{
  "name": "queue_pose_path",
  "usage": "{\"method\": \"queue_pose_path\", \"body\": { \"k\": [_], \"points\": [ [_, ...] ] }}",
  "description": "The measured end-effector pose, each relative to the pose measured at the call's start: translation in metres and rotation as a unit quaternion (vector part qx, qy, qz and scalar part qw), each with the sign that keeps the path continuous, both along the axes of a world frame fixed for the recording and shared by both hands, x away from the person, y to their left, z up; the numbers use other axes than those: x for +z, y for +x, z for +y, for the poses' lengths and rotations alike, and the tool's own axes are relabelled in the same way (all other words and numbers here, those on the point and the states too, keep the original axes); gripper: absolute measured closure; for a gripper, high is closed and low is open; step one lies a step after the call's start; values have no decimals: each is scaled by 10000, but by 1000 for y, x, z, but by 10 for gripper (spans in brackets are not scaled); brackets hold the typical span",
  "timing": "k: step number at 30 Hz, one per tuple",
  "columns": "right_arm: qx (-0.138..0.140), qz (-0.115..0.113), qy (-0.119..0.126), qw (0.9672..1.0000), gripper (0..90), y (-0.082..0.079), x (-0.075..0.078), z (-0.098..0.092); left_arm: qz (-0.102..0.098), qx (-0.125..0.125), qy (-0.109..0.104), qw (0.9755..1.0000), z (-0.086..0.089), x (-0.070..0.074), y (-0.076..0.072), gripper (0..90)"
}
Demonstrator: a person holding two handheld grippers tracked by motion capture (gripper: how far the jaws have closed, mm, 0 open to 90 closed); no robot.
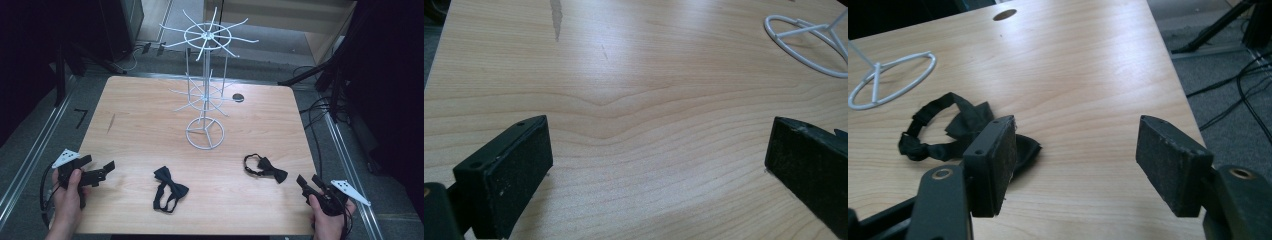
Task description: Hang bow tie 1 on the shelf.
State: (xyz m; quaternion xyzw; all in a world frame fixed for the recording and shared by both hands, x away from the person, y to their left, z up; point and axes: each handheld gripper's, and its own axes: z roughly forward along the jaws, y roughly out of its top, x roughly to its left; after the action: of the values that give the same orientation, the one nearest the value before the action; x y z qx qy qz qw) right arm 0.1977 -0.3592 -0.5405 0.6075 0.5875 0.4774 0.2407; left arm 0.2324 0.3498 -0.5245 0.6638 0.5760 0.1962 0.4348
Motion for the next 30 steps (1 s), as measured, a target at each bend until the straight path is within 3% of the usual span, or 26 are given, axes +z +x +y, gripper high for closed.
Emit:
{"method": "queue_pose_path", "body": {
  "k": [6, 14, 23, 30],
  "points": [
    [96, -140, 43, 9998, 370, -3, 8, 13, -9, -8, -8, 10000, 0, 0, 0, 0],
    [343, -242, -172, 9990, 378, 2, 18, 47, -7, -12, -46, 10000, 0, 0, 0, 0],
    [571, -295, -101, 9979, 378, 4, 27, 72, -2, -26, -45, 10000, 0, 0, 0, 0],
    [1000, -294, -321, 9940, 377, 10, 33, 102, 3, -24, -51, 10000, 0, 0, 0, 0]
  ]
}}
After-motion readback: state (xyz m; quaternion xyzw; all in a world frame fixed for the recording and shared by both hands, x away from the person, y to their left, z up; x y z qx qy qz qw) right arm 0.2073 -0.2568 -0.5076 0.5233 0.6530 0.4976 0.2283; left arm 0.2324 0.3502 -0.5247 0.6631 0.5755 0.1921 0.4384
